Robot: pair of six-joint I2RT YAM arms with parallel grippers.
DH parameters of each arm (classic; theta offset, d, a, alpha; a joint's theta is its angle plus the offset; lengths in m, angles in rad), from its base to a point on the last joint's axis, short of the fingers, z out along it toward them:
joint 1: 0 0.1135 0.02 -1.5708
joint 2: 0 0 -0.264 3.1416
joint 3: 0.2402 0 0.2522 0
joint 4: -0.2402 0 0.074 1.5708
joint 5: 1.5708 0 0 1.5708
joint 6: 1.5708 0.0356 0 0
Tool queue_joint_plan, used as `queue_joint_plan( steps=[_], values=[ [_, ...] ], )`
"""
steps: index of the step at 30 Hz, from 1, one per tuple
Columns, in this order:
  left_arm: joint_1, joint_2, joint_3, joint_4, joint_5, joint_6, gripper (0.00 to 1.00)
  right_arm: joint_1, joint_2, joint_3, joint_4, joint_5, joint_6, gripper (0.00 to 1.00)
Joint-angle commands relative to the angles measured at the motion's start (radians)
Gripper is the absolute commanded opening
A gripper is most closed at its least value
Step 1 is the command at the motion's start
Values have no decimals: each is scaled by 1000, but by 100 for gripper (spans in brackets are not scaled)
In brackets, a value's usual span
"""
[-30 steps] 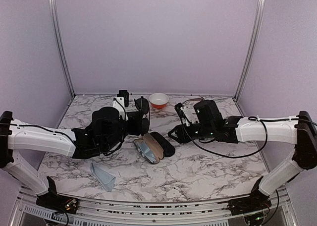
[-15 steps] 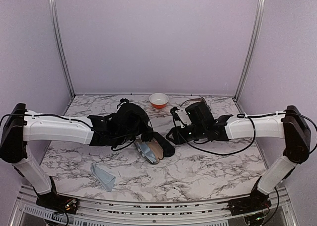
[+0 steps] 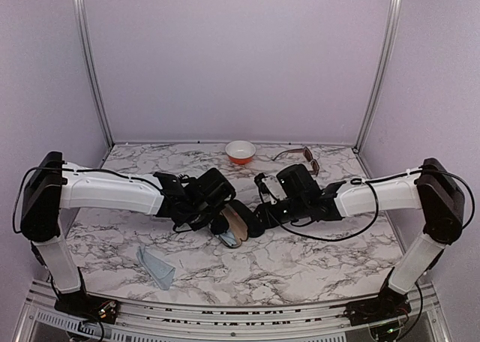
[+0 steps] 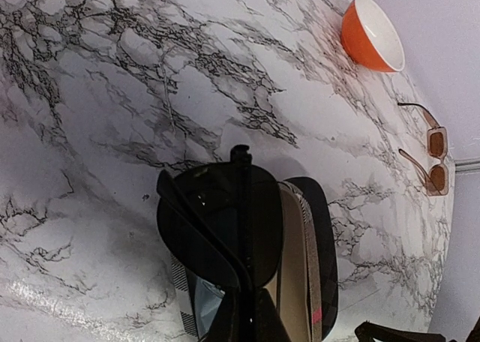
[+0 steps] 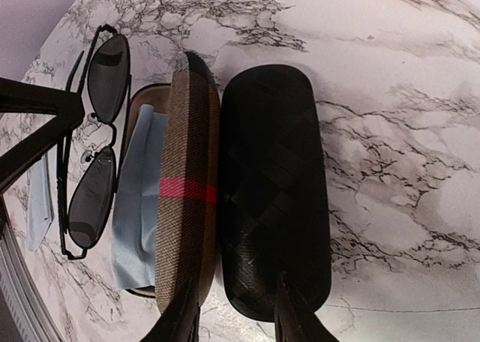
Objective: Organize the sunglasses
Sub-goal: Place the sunglasses in the sunglasses case.
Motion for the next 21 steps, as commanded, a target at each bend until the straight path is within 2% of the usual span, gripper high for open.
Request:
queue_joint_plan(
  steps=[1,11,21],
  values=[
    [6,41,39,-69,16,-43,0,14,24,4,51,-34,-2,34],
    [12,109,94,-82,54,-41,0,14,79,10,75,-68,-8,33],
    [20,127,101,-93,66,-41,0,80,121,32,98,-94,0,32]
  ],
)
